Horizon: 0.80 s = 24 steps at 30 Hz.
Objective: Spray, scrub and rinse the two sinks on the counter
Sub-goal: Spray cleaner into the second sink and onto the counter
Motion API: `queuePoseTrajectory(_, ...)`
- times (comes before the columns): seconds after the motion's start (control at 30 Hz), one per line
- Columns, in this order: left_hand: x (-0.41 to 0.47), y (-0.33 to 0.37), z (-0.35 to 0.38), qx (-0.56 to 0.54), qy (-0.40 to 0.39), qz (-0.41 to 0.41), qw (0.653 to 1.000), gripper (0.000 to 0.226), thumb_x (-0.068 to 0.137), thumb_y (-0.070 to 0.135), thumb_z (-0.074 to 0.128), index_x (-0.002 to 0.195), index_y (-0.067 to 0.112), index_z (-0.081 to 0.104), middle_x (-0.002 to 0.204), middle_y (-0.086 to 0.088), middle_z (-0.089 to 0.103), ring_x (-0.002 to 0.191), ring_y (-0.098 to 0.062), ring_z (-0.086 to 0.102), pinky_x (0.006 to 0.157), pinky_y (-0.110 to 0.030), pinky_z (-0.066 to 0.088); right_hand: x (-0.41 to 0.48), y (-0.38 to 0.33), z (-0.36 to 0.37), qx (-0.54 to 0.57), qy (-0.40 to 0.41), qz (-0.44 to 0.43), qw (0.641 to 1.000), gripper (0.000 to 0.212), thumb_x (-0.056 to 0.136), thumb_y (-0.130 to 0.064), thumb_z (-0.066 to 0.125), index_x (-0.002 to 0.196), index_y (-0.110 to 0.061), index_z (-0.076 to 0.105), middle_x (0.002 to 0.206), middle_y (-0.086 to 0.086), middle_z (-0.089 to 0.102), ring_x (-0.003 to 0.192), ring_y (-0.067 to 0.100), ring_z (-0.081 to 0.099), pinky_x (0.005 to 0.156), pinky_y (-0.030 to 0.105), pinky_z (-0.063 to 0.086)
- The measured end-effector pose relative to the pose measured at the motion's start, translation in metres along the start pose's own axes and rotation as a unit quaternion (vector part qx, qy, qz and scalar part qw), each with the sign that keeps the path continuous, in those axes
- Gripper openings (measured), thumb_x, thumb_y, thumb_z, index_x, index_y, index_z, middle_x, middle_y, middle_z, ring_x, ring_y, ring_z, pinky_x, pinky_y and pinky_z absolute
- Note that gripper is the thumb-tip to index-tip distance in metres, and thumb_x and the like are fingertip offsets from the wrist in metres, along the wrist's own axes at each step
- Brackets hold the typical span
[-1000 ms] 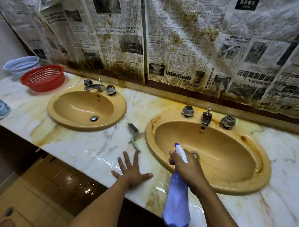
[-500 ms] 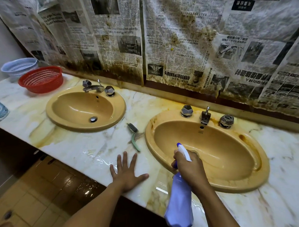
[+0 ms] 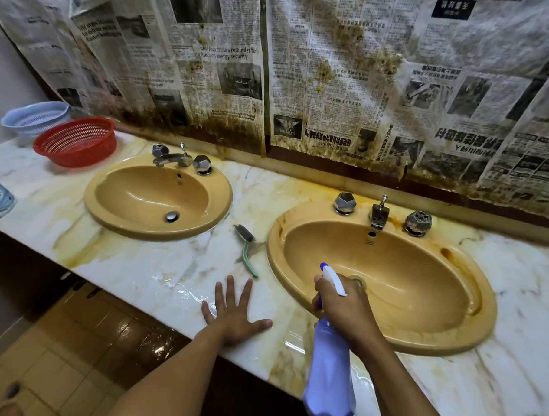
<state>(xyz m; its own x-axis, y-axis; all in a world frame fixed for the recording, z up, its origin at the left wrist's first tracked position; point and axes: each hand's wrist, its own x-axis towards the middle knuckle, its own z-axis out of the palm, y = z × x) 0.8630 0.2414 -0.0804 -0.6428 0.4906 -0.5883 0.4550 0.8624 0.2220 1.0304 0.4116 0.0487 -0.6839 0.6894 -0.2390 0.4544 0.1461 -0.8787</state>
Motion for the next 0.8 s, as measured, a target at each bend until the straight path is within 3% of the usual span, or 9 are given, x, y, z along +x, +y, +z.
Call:
queuePoseTrajectory(0.1,0.0013,-0.0008,-0.0003,-0.001,-0.002,-0.001,1.000,0.116,0.078,0.092,0.046,0.155,0.046,-0.028,0.154,0.002,-0.053,0.146,-0.028,-0.044,0.115,-0.068,-0.016,0.0012,0.0030,0.0004,0.009,-0.030,0.005,0.999,0.048,0.082,-0.064,0.049,0.081,-0.017,0.061,0.083,0.005,0.070,0.082,0.030,0.063,0.080,0.045,0.054)
queuePoseTrajectory(0.23,0.0012,0.0002,-0.0012,-0.002,-0.004,-0.004,1.000,0.117,0.078,0.092,0.047,0.155,0.047,-0.029,0.154,0.002,-0.053,0.146,-0.028,-0.044,0.116,-0.068,-0.015,-0.0004,0.0006,-0.0007,-0.004,-0.020,-0.015,1.000,0.034,0.096,-0.035,0.050,0.082,-0.007,0.062,0.078,0.009,0.070,0.080,0.032,0.064,0.082,0.048,0.054)
queuePoseTrajectory(0.33,0.0003,0.0011,-0.0025,0.000,-0.005,-0.007,1.000,0.116,0.079,0.091,0.047,0.155,0.047,-0.029,0.154,0.002,-0.053,0.146,-0.029,-0.044,0.116,-0.069,-0.014,-0.0017,-0.0013,-0.0010,0.008,-0.015,0.005,1.000,0.033,0.098,-0.026,0.051,0.080,0.000,0.059,0.065,0.009,0.066,0.060,0.026,0.061,0.073,0.049,0.057)
queuePoseTrajectory(0.43,-0.0010,0.0026,-0.0032,0.001,-0.006,-0.007,1.000,0.116,0.079,0.091,0.047,0.155,0.047,-0.029,0.154,0.002,-0.053,0.147,-0.029,-0.042,0.116,-0.068,-0.013,-0.0018,0.0013,-0.0013,-0.005,-0.023,-0.010,1.000,0.035,0.097,-0.034,0.051,0.078,-0.005,0.057,0.070,0.012,0.066,0.065,0.027,0.063,0.075,0.049,0.055)
queuePoseTrajectory(0.53,-0.0021,0.0027,-0.0038,0.002,-0.003,-0.007,1.000,0.116,0.079,0.091,0.047,0.154,0.047,-0.029,0.151,0.003,-0.054,0.148,-0.030,-0.042,0.116,-0.068,-0.013,-0.0016,0.0040,-0.0029,-0.026,-0.058,-0.012,0.998,0.047,0.085,-0.064,0.050,0.081,-0.018,0.059,0.081,0.002,0.067,0.078,0.024,0.060,0.084,0.045,0.052)
queuePoseTrajectory(0.6,-0.0029,0.0028,-0.0045,0.001,-0.006,-0.008,1.000,0.116,0.079,0.091,0.048,0.154,0.047,-0.029,0.154,0.002,-0.053,0.147,-0.030,-0.042,0.117,-0.069,-0.013,-0.0022,0.0058,-0.0032,-0.009,-0.082,-0.003,0.997,0.051,0.081,-0.073,0.049,0.093,-0.026,0.065,0.087,-0.004,0.068,0.084,0.018,0.061,0.088,0.043,0.051)
queuePoseTrajectory(0.67,-0.0032,0.0034,-0.0042,0.000,-0.006,-0.007,1.000,0.116,0.079,0.091,0.048,0.155,0.047,-0.029,0.155,0.002,-0.052,0.147,-0.030,-0.042,0.117,-0.069,-0.013,-0.0047,0.0051,-0.0040,0.009,-0.091,-0.008,0.996,0.052,0.081,-0.073,0.048,0.100,-0.027,0.064,0.092,0.000,0.069,0.092,0.020,0.064,0.091,0.046,0.051)
queuePoseTrajectory(0.73,-0.0039,0.0038,-0.0050,-0.001,-0.007,-0.009,1.000,0.116,0.079,0.090,0.048,0.155,0.047,-0.028,0.153,0.002,-0.053,0.147,-0.030,-0.042,0.117,-0.068,-0.013,-0.0052,0.0042,-0.0049,0.008,-0.087,-0.025,0.996,0.057,0.084,-0.069,0.048,0.100,-0.015,0.060,0.091,0.009,0.068,0.086,0.027,0.061,0.088,0.049,0.051)
queuePoseTrajectory(0.8,-0.0040,0.0039,-0.0058,0.001,-0.007,-0.009,1.000,0.116,0.079,0.090,0.048,0.155,0.047,-0.029,0.153,0.003,-0.053,0.147,-0.030,-0.042,0.117,-0.068,-0.013,-0.0057,0.0014,-0.0048,-0.011,-0.072,-0.041,0.996,0.049,0.094,-0.058,0.049,0.088,-0.012,0.062,0.080,0.006,0.070,0.078,0.024,0.061,0.084,0.047,0.052)
